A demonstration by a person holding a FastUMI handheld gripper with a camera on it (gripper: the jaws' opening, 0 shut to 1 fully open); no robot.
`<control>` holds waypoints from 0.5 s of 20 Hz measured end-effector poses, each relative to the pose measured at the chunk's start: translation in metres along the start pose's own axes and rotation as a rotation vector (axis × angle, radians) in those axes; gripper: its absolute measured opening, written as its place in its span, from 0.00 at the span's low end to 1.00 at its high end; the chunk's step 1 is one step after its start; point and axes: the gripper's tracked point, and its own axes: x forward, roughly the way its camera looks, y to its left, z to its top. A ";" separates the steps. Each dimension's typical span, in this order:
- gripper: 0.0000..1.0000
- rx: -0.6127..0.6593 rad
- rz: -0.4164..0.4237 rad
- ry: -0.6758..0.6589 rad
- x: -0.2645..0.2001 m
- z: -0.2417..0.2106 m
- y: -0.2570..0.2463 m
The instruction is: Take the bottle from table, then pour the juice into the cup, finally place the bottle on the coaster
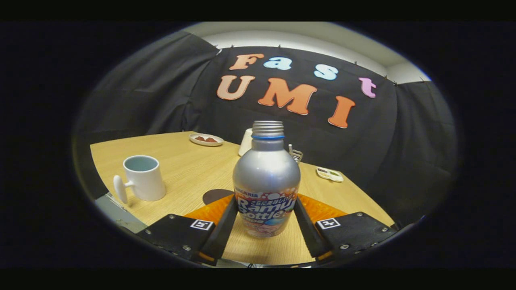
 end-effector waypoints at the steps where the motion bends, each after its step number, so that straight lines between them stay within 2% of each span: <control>1: 0.78 -0.032 -0.001 -0.001 0.001 0.004 0.002; 6: 0.78 -0.237 -0.020 -0.012 0.001 0.022 0.019; 10: 0.77 -0.310 0.002 -0.007 0.003 0.029 0.039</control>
